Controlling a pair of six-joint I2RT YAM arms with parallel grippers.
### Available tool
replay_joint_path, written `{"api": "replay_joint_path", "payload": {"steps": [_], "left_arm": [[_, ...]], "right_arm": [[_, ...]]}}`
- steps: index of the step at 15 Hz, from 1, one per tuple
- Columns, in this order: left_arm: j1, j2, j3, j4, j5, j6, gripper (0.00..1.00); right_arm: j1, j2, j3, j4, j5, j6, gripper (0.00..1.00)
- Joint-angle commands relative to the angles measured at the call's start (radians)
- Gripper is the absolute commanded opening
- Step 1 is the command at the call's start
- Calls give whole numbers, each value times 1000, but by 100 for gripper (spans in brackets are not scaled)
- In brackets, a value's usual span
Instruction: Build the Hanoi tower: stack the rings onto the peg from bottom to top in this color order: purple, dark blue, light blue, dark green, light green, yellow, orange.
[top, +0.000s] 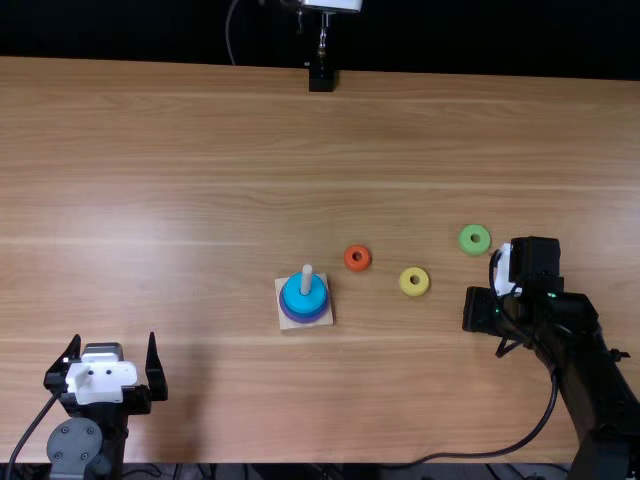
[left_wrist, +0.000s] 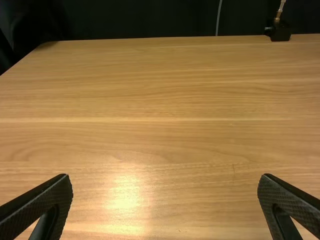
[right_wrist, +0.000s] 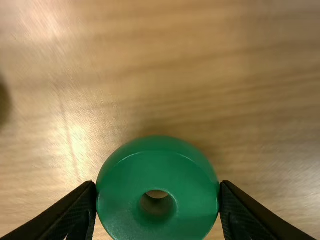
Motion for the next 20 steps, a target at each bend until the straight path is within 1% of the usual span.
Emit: {"api": "replay_joint_path", "payload": {"steps": [1,3,6,10,12,14,17,20], "left_arm": [[8,-12,-104,-80,0,3,100],[8,-12,-104,-80,0,3,100],[8,-12,-104,-80,0,3,100],[8,-12,-104,-80,0,3,100],[8,-12,-104,-80,0,3,100],[8,-12,-104,-80,0,3,100],[8,-12,-104,-80,0,3,100],[8,-12,-104,-80,0,3,100]], "right_arm": [[52,-32,83,-52,-1,4,0],[116,-60,160,-179,-1,7,0],[224,-67,291,-233,-1,15,0],[374,-64,493,-406,-3,13,0],[428,-57,588,-483,-7,11,0],[478,-52,669,-546,-23,11,0],[550,14,774,-583,-23,11,0],[615,43,840,-618,-23,13,0]]}}
